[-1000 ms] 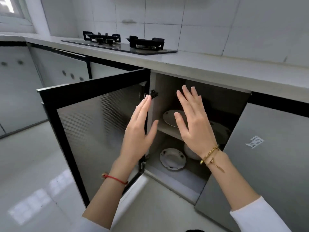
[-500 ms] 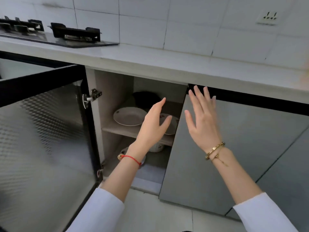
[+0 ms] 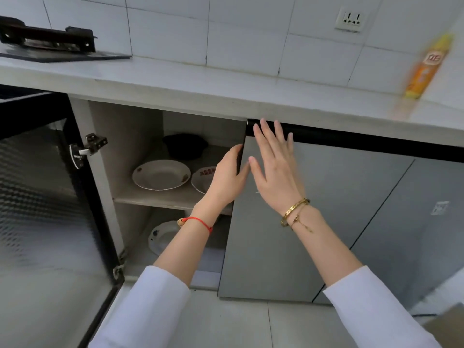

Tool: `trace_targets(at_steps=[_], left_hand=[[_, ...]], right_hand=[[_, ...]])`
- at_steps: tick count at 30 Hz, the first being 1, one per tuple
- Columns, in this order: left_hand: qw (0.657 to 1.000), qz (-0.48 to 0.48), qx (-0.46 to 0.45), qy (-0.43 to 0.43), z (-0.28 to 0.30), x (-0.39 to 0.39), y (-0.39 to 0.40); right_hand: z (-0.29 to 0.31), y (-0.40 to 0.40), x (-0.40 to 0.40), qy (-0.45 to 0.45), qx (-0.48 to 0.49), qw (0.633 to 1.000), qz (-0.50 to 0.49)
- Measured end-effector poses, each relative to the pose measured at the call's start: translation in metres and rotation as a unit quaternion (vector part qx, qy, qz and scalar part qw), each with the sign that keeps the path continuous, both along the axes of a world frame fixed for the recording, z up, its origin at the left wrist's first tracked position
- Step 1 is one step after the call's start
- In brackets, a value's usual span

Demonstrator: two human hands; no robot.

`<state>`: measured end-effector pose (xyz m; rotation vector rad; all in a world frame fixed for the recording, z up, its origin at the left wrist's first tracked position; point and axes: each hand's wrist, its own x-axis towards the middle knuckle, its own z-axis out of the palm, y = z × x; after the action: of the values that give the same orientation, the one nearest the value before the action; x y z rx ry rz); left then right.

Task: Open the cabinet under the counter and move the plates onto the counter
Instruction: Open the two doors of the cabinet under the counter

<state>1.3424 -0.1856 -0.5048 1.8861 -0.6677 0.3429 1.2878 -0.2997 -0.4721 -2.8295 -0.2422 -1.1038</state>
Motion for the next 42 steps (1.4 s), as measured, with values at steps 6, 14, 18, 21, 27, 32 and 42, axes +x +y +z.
trace_targets(at_steps=[6, 14, 18, 21, 27, 32, 42], left_hand=[[1.000, -0.007, -0.008, -0.010, -0.003, -0.026, 0.011], [0.997, -0.042, -0.049, -0.052, -0.017, -0.080, 0.019], [0.991, -0.079, -0.058, -0.092, -0.022, -0.109, 0.021], [0.988, -0.094, -0.060, -0.111, -0.025, -0.131, 0.020], [0.978, -0.147, -0.064, -0.131, -0.022, -0.180, 0.007], [0.960, -0.209, -0.067, -0.175, -0.022, -0.217, -0.018], [0.925, -0.302, -0.115, -0.202, -0.028, -0.270, -0.090]], right_hand=[[0.003, 0.008, -0.021, -0.006, -0.009, 1.000, 0.003], [0.008, 0.008, -0.080, -0.038, -0.007, 0.999, 0.034], [0.009, 0.003, -0.118, -0.042, -0.007, 0.998, 0.047], [0.008, 0.000, -0.146, -0.044, 0.011, 0.997, 0.061], [0.004, -0.011, -0.202, -0.079, 0.049, 0.994, 0.064], [0.000, -0.030, -0.246, -0.116, 0.072, 0.990, 0.037], [0.001, -0.079, -0.324, -0.142, 0.057, 0.984, -0.089]])
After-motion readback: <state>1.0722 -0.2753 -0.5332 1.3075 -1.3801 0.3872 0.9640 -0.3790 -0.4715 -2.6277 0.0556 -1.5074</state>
